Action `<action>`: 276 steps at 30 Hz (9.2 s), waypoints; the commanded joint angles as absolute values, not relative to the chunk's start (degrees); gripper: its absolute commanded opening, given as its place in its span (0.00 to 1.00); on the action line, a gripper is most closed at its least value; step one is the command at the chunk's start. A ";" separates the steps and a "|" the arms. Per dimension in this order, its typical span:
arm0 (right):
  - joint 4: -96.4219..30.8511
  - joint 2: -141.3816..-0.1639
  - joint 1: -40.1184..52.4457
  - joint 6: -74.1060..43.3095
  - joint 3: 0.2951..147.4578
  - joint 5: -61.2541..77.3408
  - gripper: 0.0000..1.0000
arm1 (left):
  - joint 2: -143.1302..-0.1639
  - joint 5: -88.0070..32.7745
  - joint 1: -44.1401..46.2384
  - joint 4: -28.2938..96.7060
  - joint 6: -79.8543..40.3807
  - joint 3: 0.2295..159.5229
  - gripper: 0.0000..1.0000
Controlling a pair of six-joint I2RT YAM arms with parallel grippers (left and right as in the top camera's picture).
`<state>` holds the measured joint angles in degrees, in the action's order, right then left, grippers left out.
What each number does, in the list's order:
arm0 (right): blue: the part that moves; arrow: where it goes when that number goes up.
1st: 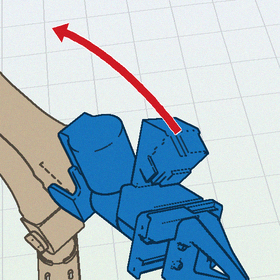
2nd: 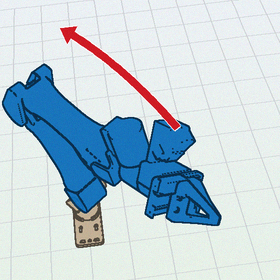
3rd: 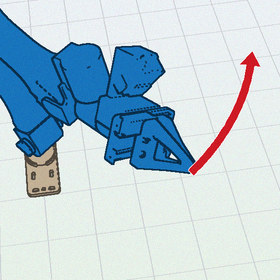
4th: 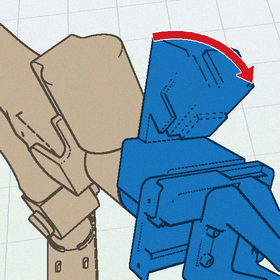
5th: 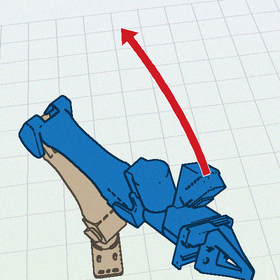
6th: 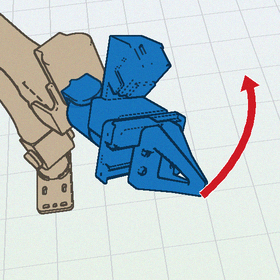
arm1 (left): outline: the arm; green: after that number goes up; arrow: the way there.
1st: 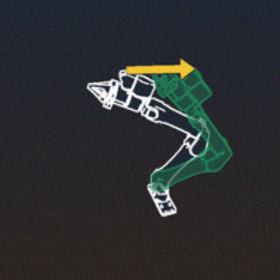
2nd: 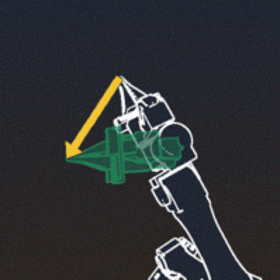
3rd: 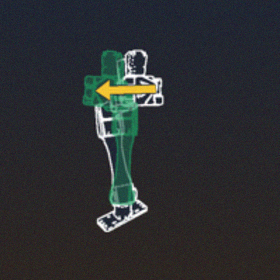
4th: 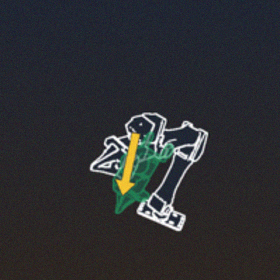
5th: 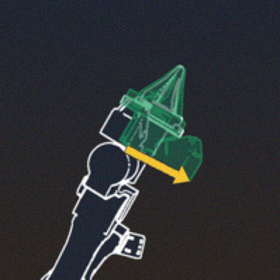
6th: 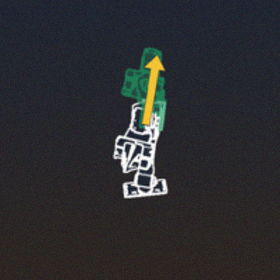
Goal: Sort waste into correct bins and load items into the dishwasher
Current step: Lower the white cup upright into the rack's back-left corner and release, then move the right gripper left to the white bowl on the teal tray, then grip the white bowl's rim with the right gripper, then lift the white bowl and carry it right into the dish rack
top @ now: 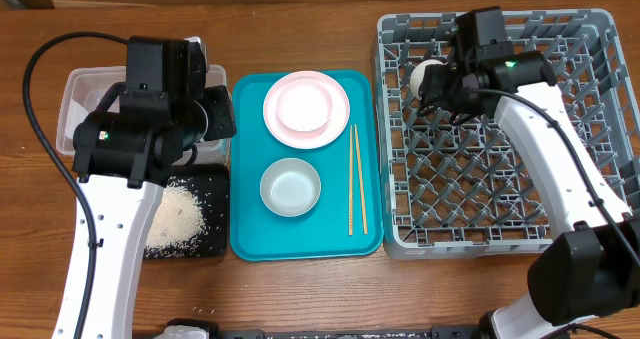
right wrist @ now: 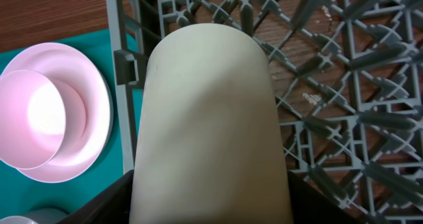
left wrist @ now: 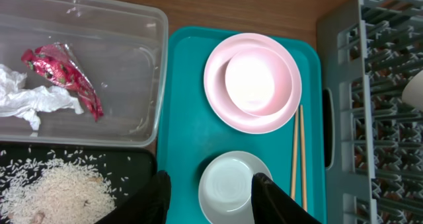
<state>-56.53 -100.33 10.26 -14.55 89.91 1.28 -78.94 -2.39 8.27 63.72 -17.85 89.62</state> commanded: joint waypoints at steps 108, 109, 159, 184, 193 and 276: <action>-48.21 -106.54 11.27 -18.09 86.26 1.61 0.04 | -79.40 -2.57 9.04 65.45 -18.44 90.11 0.43; -47.44 -106.54 11.27 -18.09 85.60 1.61 0.04 | -79.40 -2.57 9.04 65.43 -18.44 90.11 0.43; -67.57 -95.15 20.01 -2.94 92.92 30.39 0.55 | -81.95 -9.19 5.08 61.23 -24.95 90.13 0.43; -54.02 -116.68 53.65 -3.38 92.92 12.67 0.62 | -81.97 0.62 -3.64 71.46 -24.45 90.13 1.00; -50.57 -120.27 53.67 -3.38 92.92 12.67 0.61 | -81.97 0.60 -3.64 72.01 -24.45 90.13 1.00; -40.84 -132.05 -15.22 -2.96 115.50 85.84 0.04 | -81.97 0.60 -3.64 71.99 -24.45 90.13 1.00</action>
<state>-40.47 -130.58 -14.63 -3.05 115.04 80.68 -82.11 -0.14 -3.40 72.03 -24.27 89.62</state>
